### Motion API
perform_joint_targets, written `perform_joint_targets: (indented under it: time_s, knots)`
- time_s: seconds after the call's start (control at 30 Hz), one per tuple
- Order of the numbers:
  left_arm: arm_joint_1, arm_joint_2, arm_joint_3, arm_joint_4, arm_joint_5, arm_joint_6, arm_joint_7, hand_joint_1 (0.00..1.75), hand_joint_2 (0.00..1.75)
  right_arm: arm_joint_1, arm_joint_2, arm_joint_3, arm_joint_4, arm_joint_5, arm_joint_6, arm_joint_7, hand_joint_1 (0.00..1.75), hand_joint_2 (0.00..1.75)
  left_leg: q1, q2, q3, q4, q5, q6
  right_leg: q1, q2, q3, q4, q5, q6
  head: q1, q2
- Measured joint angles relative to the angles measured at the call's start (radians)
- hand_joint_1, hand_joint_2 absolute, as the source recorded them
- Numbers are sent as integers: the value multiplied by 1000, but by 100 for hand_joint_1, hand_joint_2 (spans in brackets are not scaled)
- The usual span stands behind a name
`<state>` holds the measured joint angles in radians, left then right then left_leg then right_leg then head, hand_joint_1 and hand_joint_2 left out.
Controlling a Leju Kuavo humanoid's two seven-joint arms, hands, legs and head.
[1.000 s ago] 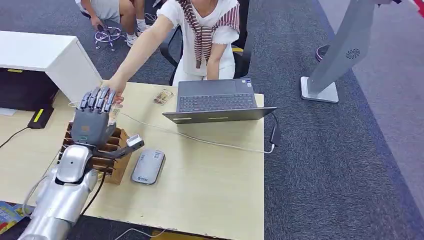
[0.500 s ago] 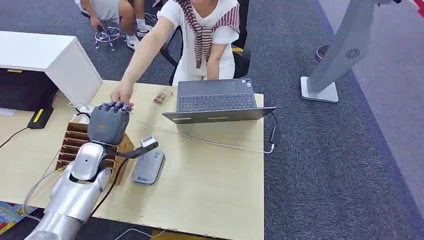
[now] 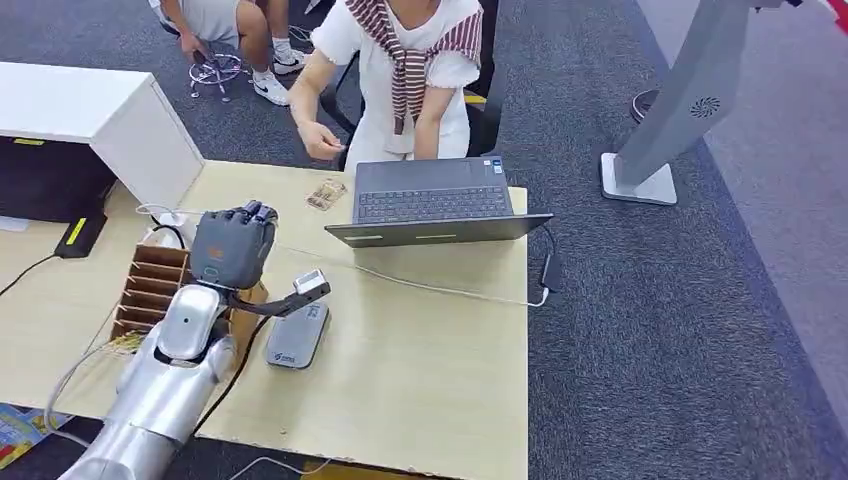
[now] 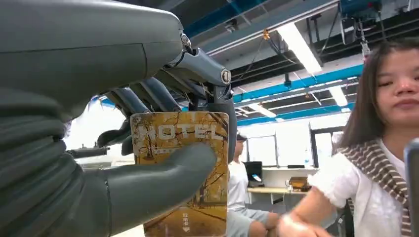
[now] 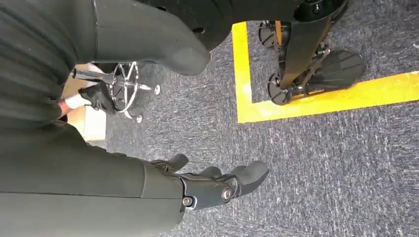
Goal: Pass the card to the sensor for recognition and then transmit it.
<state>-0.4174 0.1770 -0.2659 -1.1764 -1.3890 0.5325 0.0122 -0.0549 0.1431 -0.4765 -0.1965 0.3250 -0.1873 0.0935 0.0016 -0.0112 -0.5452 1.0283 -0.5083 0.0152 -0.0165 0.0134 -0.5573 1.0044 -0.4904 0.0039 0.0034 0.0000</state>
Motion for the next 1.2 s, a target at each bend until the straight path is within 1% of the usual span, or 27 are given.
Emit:
perform_joint_targets:
  time_s: [0.13, 0.27, 0.4, 0.5, 0.67, 0.73, 1.0, 1.03, 1.13, 1.2]
  knots:
    - [66, 1, 0, -48, 25, 7, -8, 175, 175, 2, 0, -3, 0, 0, -3, -4, 0, 175, 0, 0, 0, 0, 0, 0, 0, 0, 0, 0, 0, 0, 0, 0]
    - [142, 2, 0, -91, 28, 7, -13, 175, 175, 3, 0, -10, 0, 0, -11, -5, 0, 175, 0, 0, -1, 0, -1, 0, 0, 0, -1, 0, 0, 0, 0, 0]
    - [196, 2, 0, -107, 31, 3, -13, 175, 175, 4, 0, -17, 0, -1, -12, -5, 0, 175, 0, 0, -1, 0, -1, 0, 0, 0, -1, 0, 0, 0, 0, 0]
    - [219, 3, 0, -114, 38, -15, -12, 175, 175, 4, 0, -21, 0, 0, -13, -9, 0, 175, 0, 0, -1, 0, -1, 0, 0, 0, -1, 0, 0, 0, 0, 0]
    - [229, 3, -2, -114, 37, -83, -10, 175, 175, 4, 0, -27, 0, 2, -11, -14, 0, 175, 0, 0, -1, 0, 0, 0, 0, 0, -1, 0, 0, 0, 0, 0]
    - [229, 3, -6, -114, 36, -93, -10, 175, 175, 4, 0, -27, 0, 3, -11, -14, 0, 175, 0, 0, -1, 0, 0, 0, 0, 0, -1, 0, 0, 0, 0, 0]
    - [229, 6, -16, -114, 35, -97, -9, 175, 175, 4, 0, -32, 0, 5, -11, -14, 0, 175, 0, 0, -1, 0, -1, 0, 0, 0, -1, 0, 0, 0, 0, 0]
    - [229, 6, -16, -114, 35, -107, -8, 175, 175, 4, 0, -33, 0, 5, -11, -14, 0, 175, 0, 0, -1, 0, -1, 0, 0, 0, -1, 0, 0, 0, 0, 0]
    - [225, 6, -25, -111, 27, -171, 2, 175, 175, 4, 0, -33, 0, 10, -11, -13, 0, 175, 0, 0, -1, 0, 0, 0, 0, 0, -1, 0, 0, 0, 0, 0]
    - [218, 5, -38, -105, 24, -200, 10, 175, 175, 4, 0, -33, 0, 13, -11, -13, 0, 175, 0, 0, -1, 0, 0, 0, 0, 0, -1, 0, 0, 0, 0, 0]
